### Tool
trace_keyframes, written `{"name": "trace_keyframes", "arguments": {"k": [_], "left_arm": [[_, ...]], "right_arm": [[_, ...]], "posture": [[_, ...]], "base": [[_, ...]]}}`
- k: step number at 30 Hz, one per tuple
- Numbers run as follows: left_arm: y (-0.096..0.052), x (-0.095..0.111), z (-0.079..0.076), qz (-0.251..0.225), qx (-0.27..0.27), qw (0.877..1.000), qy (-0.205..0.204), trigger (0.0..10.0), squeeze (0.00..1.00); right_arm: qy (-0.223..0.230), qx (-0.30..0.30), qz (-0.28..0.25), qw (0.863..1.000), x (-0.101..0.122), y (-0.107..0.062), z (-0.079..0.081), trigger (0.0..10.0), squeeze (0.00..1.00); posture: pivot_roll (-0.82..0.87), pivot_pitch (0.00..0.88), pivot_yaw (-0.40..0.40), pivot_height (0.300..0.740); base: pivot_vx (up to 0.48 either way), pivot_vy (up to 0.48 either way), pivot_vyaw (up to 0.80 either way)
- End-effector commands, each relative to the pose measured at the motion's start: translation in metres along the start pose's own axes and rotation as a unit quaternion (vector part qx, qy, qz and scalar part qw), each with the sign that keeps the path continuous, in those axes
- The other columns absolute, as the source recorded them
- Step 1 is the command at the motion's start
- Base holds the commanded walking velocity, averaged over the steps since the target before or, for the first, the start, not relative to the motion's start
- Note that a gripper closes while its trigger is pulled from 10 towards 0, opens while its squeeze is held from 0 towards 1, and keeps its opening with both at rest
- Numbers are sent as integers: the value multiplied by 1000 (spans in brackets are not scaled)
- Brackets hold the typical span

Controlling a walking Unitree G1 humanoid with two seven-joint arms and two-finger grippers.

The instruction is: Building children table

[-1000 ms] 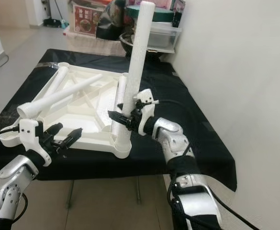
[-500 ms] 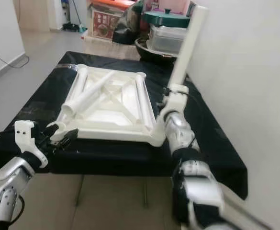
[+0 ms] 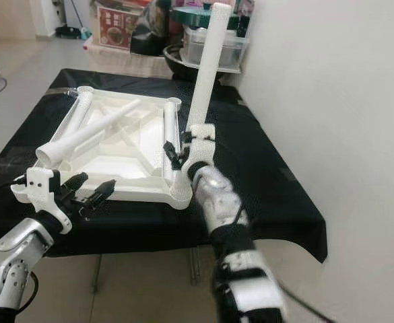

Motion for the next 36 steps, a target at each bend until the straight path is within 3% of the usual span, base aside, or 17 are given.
{"name": "trace_keyframes", "arguments": {"k": [1,15,16,17,18,19,20,22,26,27,29,30,31,33,34,35,36], "left_arm": [[2,-2,-3,-1,-3,1000,-7,10000,0],[2,-2,-3,-1,-5,1000,-7,10000,0],[2,-3,-3,-2,-5,1000,-7,10000,0],[2,-3,-3,-2,-5,1000,-7,10000,0],[1,-2,-3,-1,-4,1000,-7,10000,0],[1,-2,-3,-1,-3,1000,-6,10000,0],[1,-2,-3,-1,-3,1000,-6,10000,0],[0,-1,-2,-1,-3,1000,-6,10000,0],[-1,-1,-2,0,-3,1000,-5,10000,0],[-1,-1,-2,1,-3,1000,-4,10000,0],[0,-2,-2,1,-4,1000,-4,10000,0],[0,-2,-1,1,-4,1000,-4,10000,0],[1,-2,-2,1,-5,1000,-4,10000,0],[1,-2,-2,0,-4,1000,-5,10000,0],[1,-2,-2,0,-4,1000,-5,10000,0],[1,-2,-2,0,-4,1000,-5,10000,0],[1,-2,-2,-1,-2,1000,-5,10000,0]], "right_arm": [[-20,92,15,995,3,-2,15,10000,0],[-46,115,92,988,-12,-7,-3,10000,0],[-46,113,99,988,-14,-6,-4,0,0],[-46,113,99,988,-14,-6,-4,0,0],[6,-101,38,994,-9,-6,-45,0,0],[56,-274,-2,960,-15,-17,-72,0,0],[56,-274,-2,960,-15,-17,-72,0,0],[115,-441,-18,890,-32,-38,-90,0,0],[139,-430,0,892,-44,-36,-75,0,0],[133,-416,0,900,-45,-33,-64,10000,0],[121,-394,7,911,-47,-29,-52,10000,0],[91,-337,4,937,-46,-18,-32,10000,0],[94,-322,-4,942,-45,-16,-28,10000,616],[98,-315,-11,944,-43,-15,-26,10000,616],[94,-308,-21,946,-38,-13,-26,10000,1000],[94,-308,-21,946,-38,-13,-26,10000,1000],[79,-268,-35,960,-21,-6,-23,10000,678]], "posture": [[167,0,-168,740],[176,0,-174,740],[176,0,-174,740],[176,0,-174,740],[183,0,-175,740],[183,0,-175,740],[183,0,-175,740],[184,0,-168,740],[185,0,-167,740],[181,0,-162,740],[175,0,-159,740],[171,0,-160,740],[170,0,-161,740],[170,0,-161,740],[171,0,-164,740],[171,0,-164,740],[174,0,-167,740]], "base": [[0,0,0],[0,0,0],[0,0,0],[0,0,0],[0,0,0],[0,0,0],[0,0,0],[0,0,0],[0,0,0],[0,0,0],[0,0,0],[0,0,0],[0,0,0],[0,0,0],[0,0,0],[0,0,0],[0,0,0]]}}
Point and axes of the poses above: a point about 5 cm out from each wrist's last joint towards the gripper, its own y axis pointing out of the wrist towards the gripper, its own x axis along the axis of the wrist's last joint, z = x × y, the point moved 3 cm from there along y, pointing out of the wrist towards the gripper, and after that the axes turned 14 degrees about y, right-handed, at the moved point
